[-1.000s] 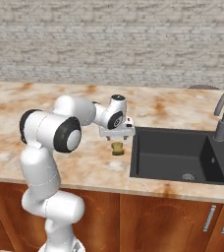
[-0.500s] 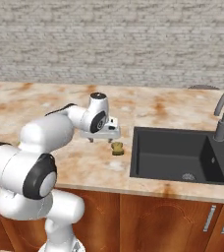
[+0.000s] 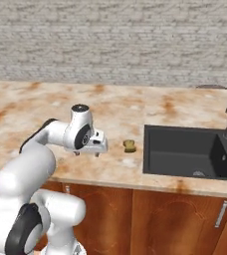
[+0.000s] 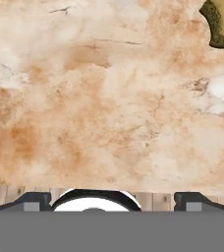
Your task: Restock the sink supplies by placing the sponge and soap dispenser on the counter and next to the sink. Make sure the soap dispenser is upright.
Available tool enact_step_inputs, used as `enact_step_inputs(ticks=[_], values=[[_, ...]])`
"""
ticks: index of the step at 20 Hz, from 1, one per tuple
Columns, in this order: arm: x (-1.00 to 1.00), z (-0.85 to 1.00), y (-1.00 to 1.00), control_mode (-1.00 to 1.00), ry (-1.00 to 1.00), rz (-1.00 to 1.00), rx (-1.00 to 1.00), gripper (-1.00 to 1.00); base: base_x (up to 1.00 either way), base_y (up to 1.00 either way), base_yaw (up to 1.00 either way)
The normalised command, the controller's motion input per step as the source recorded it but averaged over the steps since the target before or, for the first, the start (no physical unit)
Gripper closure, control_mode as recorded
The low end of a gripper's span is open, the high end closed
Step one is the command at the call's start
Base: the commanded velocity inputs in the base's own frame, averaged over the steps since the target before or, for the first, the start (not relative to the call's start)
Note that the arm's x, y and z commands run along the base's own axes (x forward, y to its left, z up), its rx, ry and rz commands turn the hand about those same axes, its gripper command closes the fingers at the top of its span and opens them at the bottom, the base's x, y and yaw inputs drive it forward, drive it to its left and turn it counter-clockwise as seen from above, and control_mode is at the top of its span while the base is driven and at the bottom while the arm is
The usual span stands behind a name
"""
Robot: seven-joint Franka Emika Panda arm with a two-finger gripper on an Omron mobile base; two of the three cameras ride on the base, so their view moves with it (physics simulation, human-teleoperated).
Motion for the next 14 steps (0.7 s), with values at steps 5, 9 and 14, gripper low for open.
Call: enact_step_inputs(ticks=[5,9,14], values=[[0.00,0.00,0.00,1.00,0.00,0.00,0.00,-1.00,-0.74,0.97,0.32],[0.00,0.00,0.00,1.00,0.00,0.00,0.00,-1.00,-0.46,0.98,0.64],[0.00,0.00,0.00,1.00,0.00,0.00,0.00,-1.00,-0.33,0.87,0.72]])
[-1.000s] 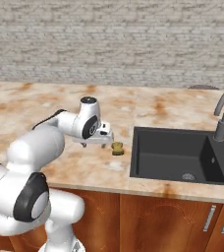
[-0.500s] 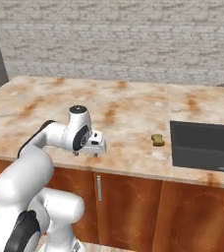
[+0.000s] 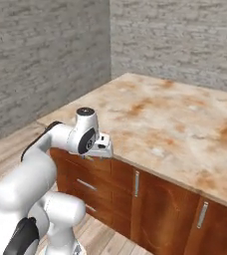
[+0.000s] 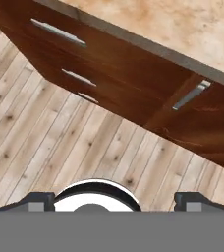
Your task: Restock the sink supplies by placing the sponge and soap dispenser on the counter and next to the sink. Make sure the soap dispenser is upright.
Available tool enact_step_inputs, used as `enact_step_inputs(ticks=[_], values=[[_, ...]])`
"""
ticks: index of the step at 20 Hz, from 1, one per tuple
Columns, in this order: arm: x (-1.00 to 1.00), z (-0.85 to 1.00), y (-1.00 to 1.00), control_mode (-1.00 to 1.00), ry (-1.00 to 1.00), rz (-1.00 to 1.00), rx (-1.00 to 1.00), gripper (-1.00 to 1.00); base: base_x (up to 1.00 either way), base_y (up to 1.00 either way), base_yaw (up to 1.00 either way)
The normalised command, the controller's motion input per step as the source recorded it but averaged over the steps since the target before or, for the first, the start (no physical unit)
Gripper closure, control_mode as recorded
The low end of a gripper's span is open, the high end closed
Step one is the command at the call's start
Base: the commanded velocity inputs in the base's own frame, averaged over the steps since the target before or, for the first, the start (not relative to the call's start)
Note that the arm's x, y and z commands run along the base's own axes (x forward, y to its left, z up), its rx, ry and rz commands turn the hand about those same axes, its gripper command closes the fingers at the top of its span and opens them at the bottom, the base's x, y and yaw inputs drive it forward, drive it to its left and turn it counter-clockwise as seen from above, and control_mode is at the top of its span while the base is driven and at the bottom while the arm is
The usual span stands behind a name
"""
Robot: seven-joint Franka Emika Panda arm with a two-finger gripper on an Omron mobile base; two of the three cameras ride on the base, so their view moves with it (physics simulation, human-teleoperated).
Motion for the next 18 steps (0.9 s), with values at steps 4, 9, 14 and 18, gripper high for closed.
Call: enact_step_inputs(ticks=[4,9,14,18], values=[[0.00,0.00,0.00,1.00,0.00,0.00,0.00,-1.00,-0.31,0.61,0.77],[0.00,0.00,0.00,1.00,0.00,0.00,0.00,-1.00,-0.11,0.25,0.86],[0.00,0.00,0.00,1.00,0.00,0.00,0.00,-1.00,0.00,0.00,0.91],[0.00,0.00,0.00,1.00,0.00,0.00,0.00,-1.00,0.00,0.00,0.92]])
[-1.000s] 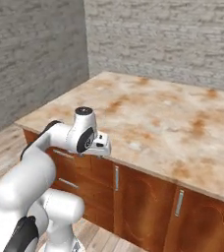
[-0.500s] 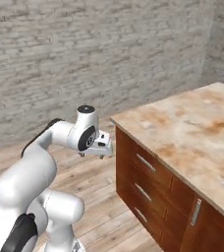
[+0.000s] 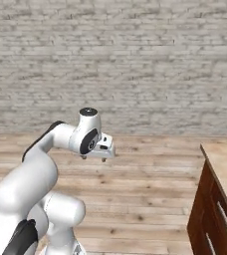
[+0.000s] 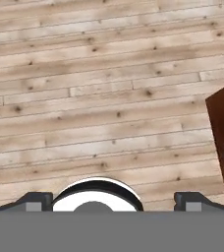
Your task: Restock the sink supplies by placing the sponge and soap dispenser on the counter and next to the sink. Make sure the soap dispenser is upright.
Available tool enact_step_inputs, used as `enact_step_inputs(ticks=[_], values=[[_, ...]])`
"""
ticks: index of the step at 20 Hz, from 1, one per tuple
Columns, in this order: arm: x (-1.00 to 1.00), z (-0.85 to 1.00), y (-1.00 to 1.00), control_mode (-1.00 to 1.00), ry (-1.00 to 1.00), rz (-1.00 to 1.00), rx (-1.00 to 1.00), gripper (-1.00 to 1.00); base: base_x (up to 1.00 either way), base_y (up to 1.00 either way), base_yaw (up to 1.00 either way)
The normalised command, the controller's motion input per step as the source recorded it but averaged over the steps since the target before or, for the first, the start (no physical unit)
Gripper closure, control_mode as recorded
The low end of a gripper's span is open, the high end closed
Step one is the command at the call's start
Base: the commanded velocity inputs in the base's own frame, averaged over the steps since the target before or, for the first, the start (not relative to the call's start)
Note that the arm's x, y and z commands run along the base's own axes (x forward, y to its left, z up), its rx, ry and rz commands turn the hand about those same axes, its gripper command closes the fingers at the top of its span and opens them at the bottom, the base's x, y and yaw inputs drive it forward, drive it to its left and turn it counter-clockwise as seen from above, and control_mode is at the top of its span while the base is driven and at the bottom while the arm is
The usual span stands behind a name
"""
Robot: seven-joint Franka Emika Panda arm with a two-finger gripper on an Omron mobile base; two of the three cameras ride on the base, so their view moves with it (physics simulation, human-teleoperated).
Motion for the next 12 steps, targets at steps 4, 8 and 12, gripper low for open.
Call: enact_step_inputs(ticks=[4,8,12], values=[[0.00,0.00,0.00,1.00,0.00,0.00,0.00,-1.00,0.00,0.16,0.89],[0.00,0.00,0.00,1.00,0.00,0.00,0.00,-1.00,0.00,0.32,0.86],[0.00,0.00,0.00,1.00,0.00,0.00,0.00,-1.00,0.00,0.39,0.83]])
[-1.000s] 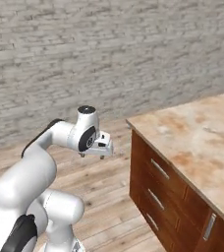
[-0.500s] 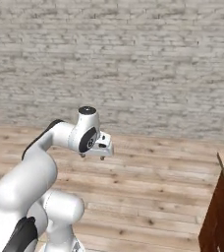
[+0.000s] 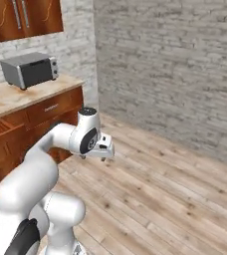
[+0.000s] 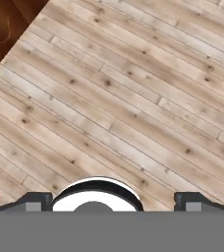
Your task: Restock the sink supplies by placing the sponge and soap dispenser on the counter and next to the sink. Make sure the soap dispenser is upright.
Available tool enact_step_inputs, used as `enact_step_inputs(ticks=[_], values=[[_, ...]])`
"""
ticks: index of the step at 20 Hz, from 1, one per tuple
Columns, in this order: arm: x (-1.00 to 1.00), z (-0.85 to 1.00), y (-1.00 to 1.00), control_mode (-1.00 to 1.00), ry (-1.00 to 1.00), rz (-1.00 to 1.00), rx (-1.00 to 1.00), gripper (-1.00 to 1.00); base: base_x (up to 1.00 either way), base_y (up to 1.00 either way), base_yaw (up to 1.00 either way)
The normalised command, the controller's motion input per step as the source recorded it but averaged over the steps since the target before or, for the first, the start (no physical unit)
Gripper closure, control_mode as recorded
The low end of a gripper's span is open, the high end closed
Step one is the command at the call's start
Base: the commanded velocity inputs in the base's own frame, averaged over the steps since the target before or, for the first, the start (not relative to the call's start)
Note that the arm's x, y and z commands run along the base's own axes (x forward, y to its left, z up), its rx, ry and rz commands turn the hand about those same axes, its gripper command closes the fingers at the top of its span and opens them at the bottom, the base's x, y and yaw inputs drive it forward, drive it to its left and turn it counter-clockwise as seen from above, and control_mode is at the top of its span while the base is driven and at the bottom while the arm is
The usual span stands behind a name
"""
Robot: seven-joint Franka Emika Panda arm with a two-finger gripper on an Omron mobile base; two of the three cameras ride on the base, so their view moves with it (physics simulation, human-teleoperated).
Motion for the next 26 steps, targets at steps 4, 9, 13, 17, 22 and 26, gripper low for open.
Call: enact_step_inputs(ticks=[4,9,13,17,22,26], values=[[0.00,0.00,0.00,1.00,0.00,0.00,0.00,-1.00,0.06,0.35,0.81],[0.00,0.00,0.00,1.00,0.00,0.00,0.00,-1.00,0.24,0.29,0.78],[0.00,0.00,0.00,1.00,0.00,0.00,0.00,-1.00,0.31,0.40,0.72],[0.00,0.00,0.00,1.00,0.00,0.00,0.00,-1.00,0.54,0.18,0.72],[0.00,0.00,0.00,1.00,0.00,0.00,0.00,-1.00,0.70,0.01,0.72],[0.00,0.00,0.00,1.00,0.00,0.00,0.00,-1.00,0.90,0.00,0.37]])
